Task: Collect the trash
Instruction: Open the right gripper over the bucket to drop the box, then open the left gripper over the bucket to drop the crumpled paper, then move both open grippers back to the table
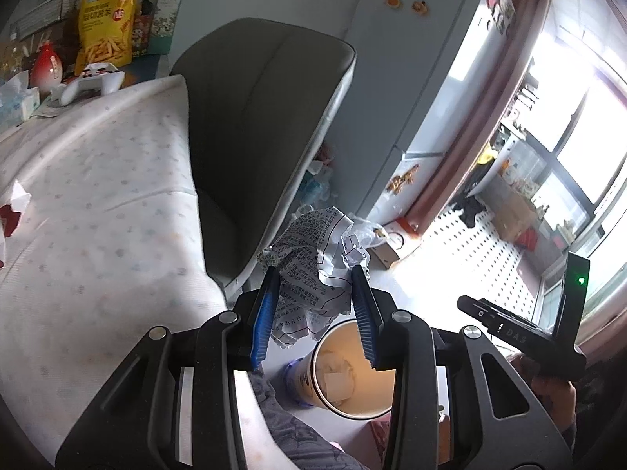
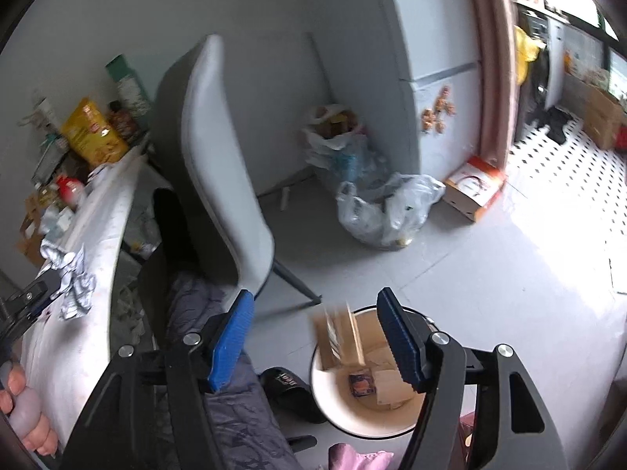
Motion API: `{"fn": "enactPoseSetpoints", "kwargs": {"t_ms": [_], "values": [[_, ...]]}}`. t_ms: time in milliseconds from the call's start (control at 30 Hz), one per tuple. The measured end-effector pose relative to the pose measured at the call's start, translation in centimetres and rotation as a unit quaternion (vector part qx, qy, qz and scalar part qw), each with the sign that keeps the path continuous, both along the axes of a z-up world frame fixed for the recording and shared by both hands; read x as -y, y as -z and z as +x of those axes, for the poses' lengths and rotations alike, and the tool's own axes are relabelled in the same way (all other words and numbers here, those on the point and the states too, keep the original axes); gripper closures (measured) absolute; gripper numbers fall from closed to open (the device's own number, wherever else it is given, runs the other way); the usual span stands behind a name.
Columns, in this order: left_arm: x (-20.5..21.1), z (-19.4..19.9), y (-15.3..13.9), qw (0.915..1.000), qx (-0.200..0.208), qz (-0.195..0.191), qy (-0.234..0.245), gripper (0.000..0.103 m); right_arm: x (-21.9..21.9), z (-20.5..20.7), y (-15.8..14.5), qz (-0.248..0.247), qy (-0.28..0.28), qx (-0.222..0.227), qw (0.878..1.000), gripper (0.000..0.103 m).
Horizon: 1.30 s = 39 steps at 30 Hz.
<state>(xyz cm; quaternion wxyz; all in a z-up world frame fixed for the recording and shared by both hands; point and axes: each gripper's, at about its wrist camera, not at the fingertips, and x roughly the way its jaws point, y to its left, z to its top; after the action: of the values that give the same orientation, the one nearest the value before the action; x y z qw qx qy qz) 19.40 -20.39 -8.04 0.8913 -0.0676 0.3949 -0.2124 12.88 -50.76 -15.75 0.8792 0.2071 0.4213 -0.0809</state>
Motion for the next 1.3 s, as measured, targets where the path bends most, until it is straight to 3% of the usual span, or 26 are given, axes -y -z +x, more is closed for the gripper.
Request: {"fn": "enactPoseSetpoints", "kwargs": {"t_ms": [200, 600, 633, 700, 733, 767, 867, 1300], "values": [[2.4, 0.5, 0.8, 0.9997, -0.012, 0.010, 0.020, 0.066, 2.3, -0.7, 0.5, 0.008, 0.020, 0.002, 1.000, 0.028], [10.8, 0.8, 3.0, 0.9943, -0.043, 0.026, 0.094, 0.063, 7.4, -3.6, -0.1, 0.003, 0.067, 0.012, 0.998, 0.027], [11.6, 0.8, 3.2, 0.9938, -0.047, 0.030, 0.096, 0.060, 7.9, -3.9, -0.1, 0.002, 0.072, 0.012, 0.997, 0.027], [12.6, 0.8, 3.7, 0.9924, -0.055, 0.036, 0.104, 0.039, 8.7, -4.3, 0.0, 0.002, 0.080, 0.012, 0.997, 0.026], [13.4, 0.7, 3.9, 0.9910, -0.061, 0.038, 0.114, 0.019, 9.0, -4.5, 0.1, 0.002, 0.083, 0.011, 0.997, 0.026], [13.9, 0.5, 4.0, 0.9903, -0.059, 0.042, 0.119, 0.009, 9.2, -4.7, 0.1, 0.002, 0.085, 0.011, 0.996, 0.026], [14.2, 0.2, 4.1, 0.9903, -0.046, 0.053, 0.120, 0.006, 9.5, -4.8, 0.5, 0.004, 0.088, 0.008, 0.996, 0.026], [9.9, 0.8, 2.3, 0.9954, -0.042, 0.029, 0.081, 0.006, 7.1, -3.7, 0.0, 0.005, 0.058, 0.011, 0.998, 0.026]]}}
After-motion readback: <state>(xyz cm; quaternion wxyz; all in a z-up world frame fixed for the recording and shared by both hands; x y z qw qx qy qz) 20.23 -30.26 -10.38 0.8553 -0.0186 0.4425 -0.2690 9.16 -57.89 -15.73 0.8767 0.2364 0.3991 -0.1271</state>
